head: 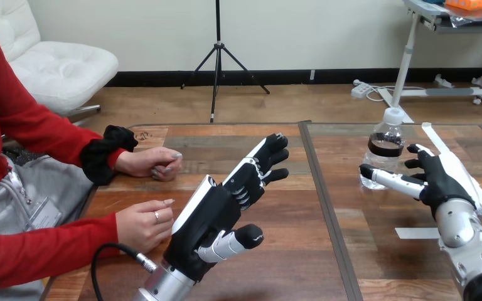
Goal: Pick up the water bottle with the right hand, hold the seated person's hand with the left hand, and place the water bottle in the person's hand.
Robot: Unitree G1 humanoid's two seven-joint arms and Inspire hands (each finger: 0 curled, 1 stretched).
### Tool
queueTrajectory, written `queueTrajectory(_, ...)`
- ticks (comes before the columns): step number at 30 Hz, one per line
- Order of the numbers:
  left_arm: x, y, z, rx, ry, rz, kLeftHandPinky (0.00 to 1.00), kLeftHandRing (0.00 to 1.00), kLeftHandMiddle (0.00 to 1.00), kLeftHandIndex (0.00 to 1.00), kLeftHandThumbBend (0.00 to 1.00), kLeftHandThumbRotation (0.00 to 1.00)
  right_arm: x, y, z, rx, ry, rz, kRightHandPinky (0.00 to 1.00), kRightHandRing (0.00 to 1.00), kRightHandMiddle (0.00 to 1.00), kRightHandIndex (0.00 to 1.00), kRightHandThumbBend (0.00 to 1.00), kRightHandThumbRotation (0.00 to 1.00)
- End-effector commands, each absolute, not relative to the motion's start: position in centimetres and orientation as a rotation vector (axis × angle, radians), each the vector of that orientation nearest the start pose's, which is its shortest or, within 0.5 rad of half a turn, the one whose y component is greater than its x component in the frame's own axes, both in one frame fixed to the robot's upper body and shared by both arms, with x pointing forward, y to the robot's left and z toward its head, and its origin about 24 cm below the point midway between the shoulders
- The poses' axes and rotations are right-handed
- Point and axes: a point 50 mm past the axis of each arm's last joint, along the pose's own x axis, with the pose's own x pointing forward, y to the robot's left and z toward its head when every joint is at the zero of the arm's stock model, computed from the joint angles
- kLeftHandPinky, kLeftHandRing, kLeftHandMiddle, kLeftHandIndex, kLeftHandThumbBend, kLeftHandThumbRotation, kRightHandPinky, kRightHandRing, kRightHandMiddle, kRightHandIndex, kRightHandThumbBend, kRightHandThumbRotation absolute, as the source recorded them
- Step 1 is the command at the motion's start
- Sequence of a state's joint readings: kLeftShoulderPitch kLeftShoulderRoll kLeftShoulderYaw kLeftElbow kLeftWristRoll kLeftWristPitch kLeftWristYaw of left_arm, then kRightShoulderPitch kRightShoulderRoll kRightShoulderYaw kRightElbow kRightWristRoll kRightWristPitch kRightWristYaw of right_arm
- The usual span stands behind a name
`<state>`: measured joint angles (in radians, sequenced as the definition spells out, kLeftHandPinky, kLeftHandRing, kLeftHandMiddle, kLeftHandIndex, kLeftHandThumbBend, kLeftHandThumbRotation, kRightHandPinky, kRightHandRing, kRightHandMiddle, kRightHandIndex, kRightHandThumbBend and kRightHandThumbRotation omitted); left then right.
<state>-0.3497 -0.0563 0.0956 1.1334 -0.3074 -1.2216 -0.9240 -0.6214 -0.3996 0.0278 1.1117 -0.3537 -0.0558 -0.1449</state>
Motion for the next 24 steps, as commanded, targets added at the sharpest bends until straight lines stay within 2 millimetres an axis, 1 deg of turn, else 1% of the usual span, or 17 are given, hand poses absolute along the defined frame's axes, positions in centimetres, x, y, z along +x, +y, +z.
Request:
queueTrajectory(1,26.06,10.66,1.75,-0.023,-0.564,-0.654,0.89,0.96,0.97,0.96,1.00,0.78,36.01,-25.65,5.17,-0.752,0.267,-0.201,0.63,0.78,0.86,0.94,1.00,0.58)
queueTrajectory(24,26.06,11.04,1.81,-0.008,-0.571,-0.638,0.88,0.95,0.97,0.96,1.00,0.80,37.00,-25.02,6.10,-0.771,0.266,-0.183,0.64,0.79,0.86,0.94,1.00,0.60)
